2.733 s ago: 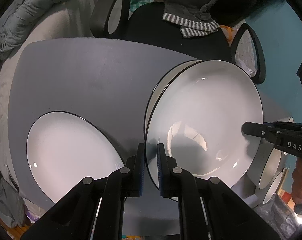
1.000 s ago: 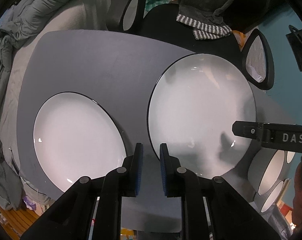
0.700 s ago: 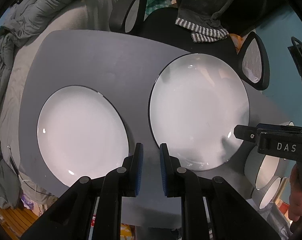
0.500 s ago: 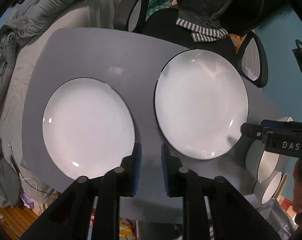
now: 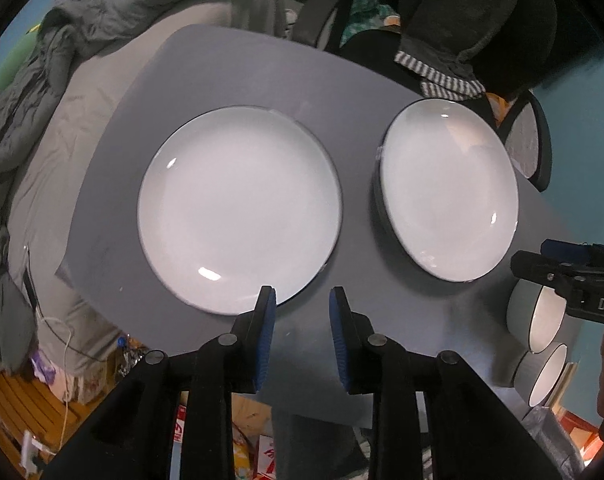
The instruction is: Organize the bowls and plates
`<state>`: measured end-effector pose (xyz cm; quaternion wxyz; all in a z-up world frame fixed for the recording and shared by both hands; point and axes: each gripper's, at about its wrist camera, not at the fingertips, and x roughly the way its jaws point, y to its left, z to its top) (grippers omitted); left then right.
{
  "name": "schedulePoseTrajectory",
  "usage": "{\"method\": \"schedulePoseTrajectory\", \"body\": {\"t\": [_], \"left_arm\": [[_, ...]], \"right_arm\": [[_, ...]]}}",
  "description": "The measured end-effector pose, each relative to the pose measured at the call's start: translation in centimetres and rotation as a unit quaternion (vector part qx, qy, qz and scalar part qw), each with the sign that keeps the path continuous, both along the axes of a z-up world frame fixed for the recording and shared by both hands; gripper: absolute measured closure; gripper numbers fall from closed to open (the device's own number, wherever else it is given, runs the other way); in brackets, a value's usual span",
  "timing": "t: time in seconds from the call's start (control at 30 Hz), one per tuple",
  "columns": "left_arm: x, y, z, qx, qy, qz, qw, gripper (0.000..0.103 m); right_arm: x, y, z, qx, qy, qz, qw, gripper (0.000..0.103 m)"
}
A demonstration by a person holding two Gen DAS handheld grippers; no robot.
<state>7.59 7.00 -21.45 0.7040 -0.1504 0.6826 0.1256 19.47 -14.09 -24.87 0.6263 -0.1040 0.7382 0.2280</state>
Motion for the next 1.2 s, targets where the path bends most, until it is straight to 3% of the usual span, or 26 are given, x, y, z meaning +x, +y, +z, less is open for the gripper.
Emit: {"method": "schedulePoseTrajectory", "body": {"t": [0.07, 0.33, 0.7, 1.2], "left_arm": [[-0.9, 0.7, 0.1, 0.003, -0.002, 0.006, 1.0, 0.063], [-3.0, 3.8, 0.1, 0.006, -0.001, 0.03, 0.9995, 0.052], [-4.1, 9.2, -1.4, 0.002, 0.01, 0.043, 0.999, 0.051], [-3.8, 15.3, -4.9, -0.035, 0.011, 0.07, 0.9969, 0.048]], "right_arm": [[-0.2, 0.8, 0.2, 0.006, 0.0, 0.008, 1.0, 0.029], [-0.9, 4.6, 1.1, 0.035, 0.006, 0.029, 0.999, 0.029], [-0.5, 10.9, 0.2, 0.064, 0.008, 0.044, 0.997, 0.029], [0.7, 17.4, -3.6, 0.048, 0.003, 0.077, 0.996, 0.029]]}}
